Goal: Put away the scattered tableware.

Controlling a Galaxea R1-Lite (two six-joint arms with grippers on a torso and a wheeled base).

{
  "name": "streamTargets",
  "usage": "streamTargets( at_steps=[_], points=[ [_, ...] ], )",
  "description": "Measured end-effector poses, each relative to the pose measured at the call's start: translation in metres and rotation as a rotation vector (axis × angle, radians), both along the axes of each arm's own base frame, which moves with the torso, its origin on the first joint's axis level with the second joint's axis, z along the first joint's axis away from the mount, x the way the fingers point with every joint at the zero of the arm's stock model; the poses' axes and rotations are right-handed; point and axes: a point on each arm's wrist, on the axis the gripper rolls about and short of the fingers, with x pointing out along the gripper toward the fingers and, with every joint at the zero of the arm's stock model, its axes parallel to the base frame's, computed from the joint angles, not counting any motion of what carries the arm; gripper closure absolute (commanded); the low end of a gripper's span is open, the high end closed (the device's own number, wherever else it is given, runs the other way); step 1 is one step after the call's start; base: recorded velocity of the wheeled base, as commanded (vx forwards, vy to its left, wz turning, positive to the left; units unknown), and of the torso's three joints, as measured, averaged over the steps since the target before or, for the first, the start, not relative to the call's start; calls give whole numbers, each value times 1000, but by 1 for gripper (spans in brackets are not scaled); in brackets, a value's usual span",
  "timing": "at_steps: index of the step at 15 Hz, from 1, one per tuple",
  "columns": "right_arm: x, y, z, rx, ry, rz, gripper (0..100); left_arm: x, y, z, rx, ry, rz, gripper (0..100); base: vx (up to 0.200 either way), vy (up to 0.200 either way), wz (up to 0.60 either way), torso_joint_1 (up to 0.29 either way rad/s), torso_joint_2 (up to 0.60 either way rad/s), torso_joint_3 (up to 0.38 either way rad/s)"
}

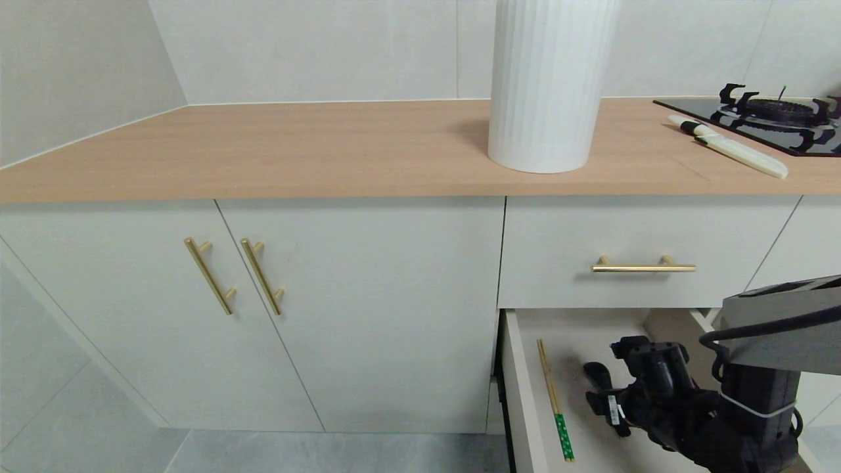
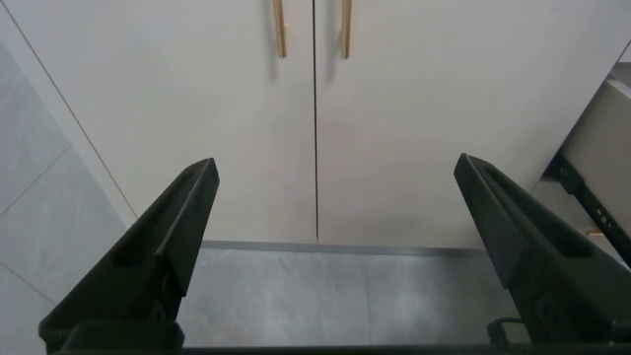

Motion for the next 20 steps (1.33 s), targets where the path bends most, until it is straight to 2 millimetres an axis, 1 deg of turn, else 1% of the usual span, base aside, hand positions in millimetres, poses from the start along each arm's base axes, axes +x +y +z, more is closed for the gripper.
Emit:
streamTargets(
  at_steps=[3, 6, 9, 11, 13, 17, 20],
  points=[
    [-5, -5, 25, 5, -9, -7, 0, 0, 0, 0, 0, 0, 0, 0, 0, 0, 0, 0, 0, 0],
    [-15, -10, 56, 6, -1, -12, 0, 0, 0, 0, 0, 1, 0, 0, 0, 0, 0, 0, 0, 0],
    [-30, -15, 92, -5, 42, -11, 0, 0, 0, 0, 2, 0, 0, 0, 0, 0, 0, 0, 0, 0],
    [-38, -16, 116, 9, 28, -2, 0, 0, 0, 0, 1, 0, 0, 0, 0, 0, 0, 0, 0, 0],
    [-46, -16, 135, 23, -1, 12, 0, 0, 0, 0, 0, 0, 0, 0, 0, 0, 0, 0, 0, 0],
    [-66, -12, 161, 42, -5, 70, 0, 0, 0, 0, -1, 0, 0, 0, -200, 0, 0, 8, 4, -1],
    [-82, -15, 176, 63, 49, 116, 0, 0, 0, 0, -1, 1, 0, 0, -200, 0, 0, -10, 2, 5]
  ],
)
